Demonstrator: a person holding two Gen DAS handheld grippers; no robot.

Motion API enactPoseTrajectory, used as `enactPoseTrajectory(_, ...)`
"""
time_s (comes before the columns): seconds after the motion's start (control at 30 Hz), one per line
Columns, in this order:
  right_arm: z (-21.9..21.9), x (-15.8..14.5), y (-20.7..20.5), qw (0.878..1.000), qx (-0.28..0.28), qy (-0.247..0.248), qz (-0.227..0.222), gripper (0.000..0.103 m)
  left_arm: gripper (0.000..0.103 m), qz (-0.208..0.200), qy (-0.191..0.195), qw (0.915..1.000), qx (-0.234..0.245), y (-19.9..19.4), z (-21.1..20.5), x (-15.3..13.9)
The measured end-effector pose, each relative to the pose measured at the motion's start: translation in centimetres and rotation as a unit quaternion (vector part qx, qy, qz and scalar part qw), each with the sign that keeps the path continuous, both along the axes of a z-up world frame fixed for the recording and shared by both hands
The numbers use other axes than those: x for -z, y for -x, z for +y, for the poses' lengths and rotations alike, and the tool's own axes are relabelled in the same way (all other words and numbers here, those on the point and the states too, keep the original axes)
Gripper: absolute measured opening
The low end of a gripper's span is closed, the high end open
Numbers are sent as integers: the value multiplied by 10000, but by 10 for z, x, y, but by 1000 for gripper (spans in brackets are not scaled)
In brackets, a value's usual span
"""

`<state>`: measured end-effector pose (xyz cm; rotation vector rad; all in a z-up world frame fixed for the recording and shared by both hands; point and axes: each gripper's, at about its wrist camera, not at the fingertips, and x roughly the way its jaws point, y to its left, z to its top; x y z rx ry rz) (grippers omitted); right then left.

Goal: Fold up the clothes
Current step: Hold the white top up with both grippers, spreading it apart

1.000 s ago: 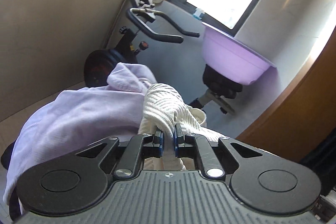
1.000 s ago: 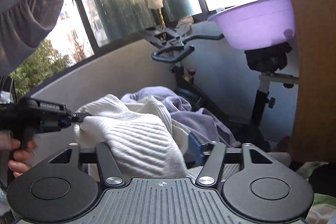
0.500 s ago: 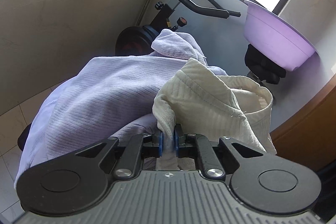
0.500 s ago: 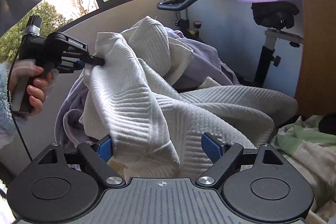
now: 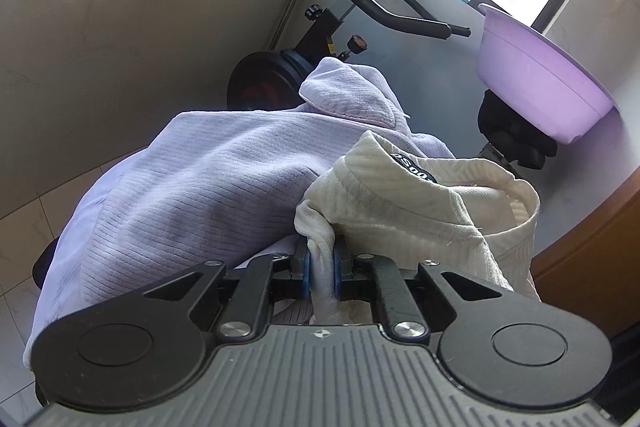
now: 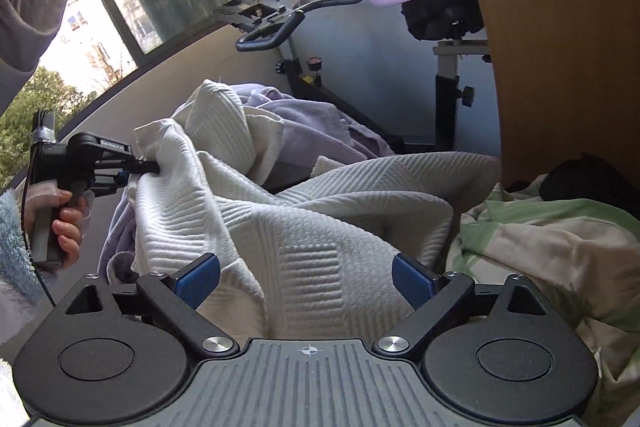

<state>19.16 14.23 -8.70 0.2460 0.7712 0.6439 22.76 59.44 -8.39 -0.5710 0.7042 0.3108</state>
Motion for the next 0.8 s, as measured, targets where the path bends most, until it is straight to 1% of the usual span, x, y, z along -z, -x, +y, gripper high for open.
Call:
enactPoseTrajectory(0.1, -10, 13, -11, 9991, 326, 213, 176, 93, 13, 46, -138, 9999, 35, 0, -5, -1)
enactPoseTrajectory(0.2, -12, 36, -20, 9974, 560, 311, 345, 94, 13, 137, -311, 9994, 66, -1, -11, -3)
enactPoseTrajectory(0.3, -6, 58, -23, 9954, 719, 523, 361, 94, 14, 275, -517, 9982, 101, -3, -17, -5)
enactPoseTrajectory(0.4, 8, 70, -20, 9945, 622, 788, 310, 98, 14, 434, -713, 9964, 123, -7, -23, -8)
enactPoseTrajectory(0.47, 16, 70, -18, 9946, 506, 862, 271, 99, 14, 514, -780, 9956, 115, -10, -26, -10)
enactPoseTrajectory(0.57, 25, 67, -16, 9948, 263, 952, 265, 98, 14, 582, -806, 9950, 100, -11, -27, -11)
enactPoseTrajectory(0.67, 32, 64, -12, 9927, 56, 1202, 121, 98, 14, 608, -790, 9950, 94, -12, -27, -11)
enactPoseTrajectory(0.77, 35, 69, -13, 9905, -32, 1365, 130, 98, 14, 620, -769, 9951, 95, -12, -26, -10)
enactPoseTrajectory(0.8, 36, 71, -14, 9904, -62, 1369, 170, 89, 14, 628, -774, 9950, 98, -12, -25, -10)
